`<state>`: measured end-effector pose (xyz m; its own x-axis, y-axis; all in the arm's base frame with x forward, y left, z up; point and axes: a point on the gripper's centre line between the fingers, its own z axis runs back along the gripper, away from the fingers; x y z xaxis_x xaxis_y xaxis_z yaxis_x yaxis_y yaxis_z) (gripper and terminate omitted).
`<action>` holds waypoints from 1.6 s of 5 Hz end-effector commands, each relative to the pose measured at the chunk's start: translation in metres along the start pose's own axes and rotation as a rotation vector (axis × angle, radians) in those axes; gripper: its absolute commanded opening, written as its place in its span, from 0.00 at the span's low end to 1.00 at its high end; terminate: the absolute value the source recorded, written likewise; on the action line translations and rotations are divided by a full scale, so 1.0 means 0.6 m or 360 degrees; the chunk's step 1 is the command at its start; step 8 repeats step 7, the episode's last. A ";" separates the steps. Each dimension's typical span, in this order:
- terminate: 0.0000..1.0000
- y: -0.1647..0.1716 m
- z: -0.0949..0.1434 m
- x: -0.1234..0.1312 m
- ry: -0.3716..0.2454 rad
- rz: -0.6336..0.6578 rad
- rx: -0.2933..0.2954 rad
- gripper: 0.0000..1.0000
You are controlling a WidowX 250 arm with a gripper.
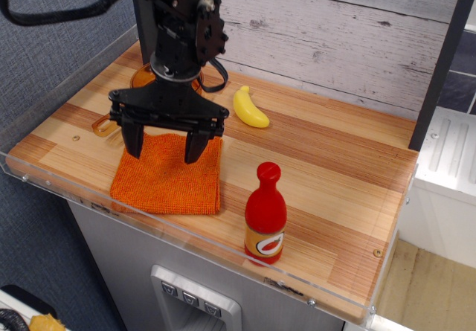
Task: Moved orange cloth to the left of hot sauce bottle
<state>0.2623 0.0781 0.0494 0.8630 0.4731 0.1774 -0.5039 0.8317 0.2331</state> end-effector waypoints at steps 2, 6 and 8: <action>0.00 -0.038 0.100 0.010 -0.0140 -0.0030 -0.0135 1.00; 0.00 -0.018 0.203 -0.077 -0.0079 -0.0151 -0.0144 1.00; 1.00 -0.014 0.207 -0.082 -0.0063 -0.0163 -0.0119 1.00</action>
